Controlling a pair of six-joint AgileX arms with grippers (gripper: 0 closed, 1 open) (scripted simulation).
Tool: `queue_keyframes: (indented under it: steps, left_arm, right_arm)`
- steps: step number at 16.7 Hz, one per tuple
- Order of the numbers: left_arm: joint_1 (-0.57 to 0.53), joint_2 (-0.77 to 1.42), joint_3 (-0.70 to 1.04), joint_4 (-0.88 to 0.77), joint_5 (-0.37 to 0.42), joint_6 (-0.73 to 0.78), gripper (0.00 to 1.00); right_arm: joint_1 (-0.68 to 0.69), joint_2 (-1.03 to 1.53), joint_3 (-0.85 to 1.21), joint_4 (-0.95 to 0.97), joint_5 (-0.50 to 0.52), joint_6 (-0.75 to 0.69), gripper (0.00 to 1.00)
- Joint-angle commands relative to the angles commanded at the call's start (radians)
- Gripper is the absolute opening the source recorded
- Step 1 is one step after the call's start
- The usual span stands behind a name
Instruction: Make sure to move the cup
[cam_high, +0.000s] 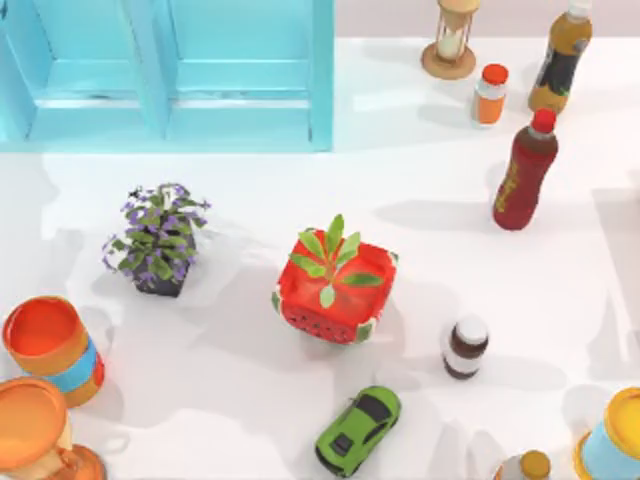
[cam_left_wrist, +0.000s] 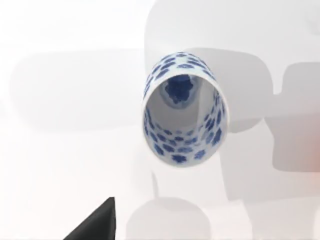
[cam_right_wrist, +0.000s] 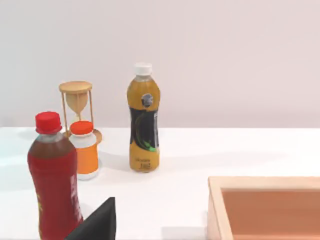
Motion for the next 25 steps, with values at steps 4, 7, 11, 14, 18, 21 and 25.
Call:
queue_keyframes:
  steps: [4, 7, 11, 14, 18, 21, 25]
  left_arm:
    - [-0.001, -0.002, -0.015, 0.013, 0.000, -0.001, 1.00]
    - [0.007, 0.003, -0.071, 0.073, 0.000, 0.007, 1.00]
    - [0.014, 0.037, -0.156, 0.192, 0.000, 0.014, 1.00]
    - [0.010, 0.076, -0.224, 0.299, 0.001, 0.011, 1.00]
    - [0.004, 0.107, -0.281, 0.388, 0.000, 0.005, 1.00]
    - [0.004, 0.108, -0.281, 0.389, 0.000, 0.005, 1.00]
    - [0.004, 0.108, -0.281, 0.389, 0.000, 0.005, 0.77]
  right_arm:
    - [0.000, 0.000, 0.000, 0.000, 0.000, 0.000, 1.00]
    - [0.000, 0.000, 0.000, 0.000, 0.000, 0.000, 1.00]
    - [0.000, 0.000, 0.000, 0.000, 0.000, 0.000, 1.00]
    - [0.000, 0.000, 0.000, 0.000, 0.000, 0.000, 1.00]
    - [0.000, 0.000, 0.000, 0.000, 0.000, 0.000, 1.00]
    - [0.000, 0.000, 0.000, 0.000, 0.000, 0.000, 1.00]
    - [0.000, 0.000, 0.000, 0.000, 0.000, 0.000, 1.00]
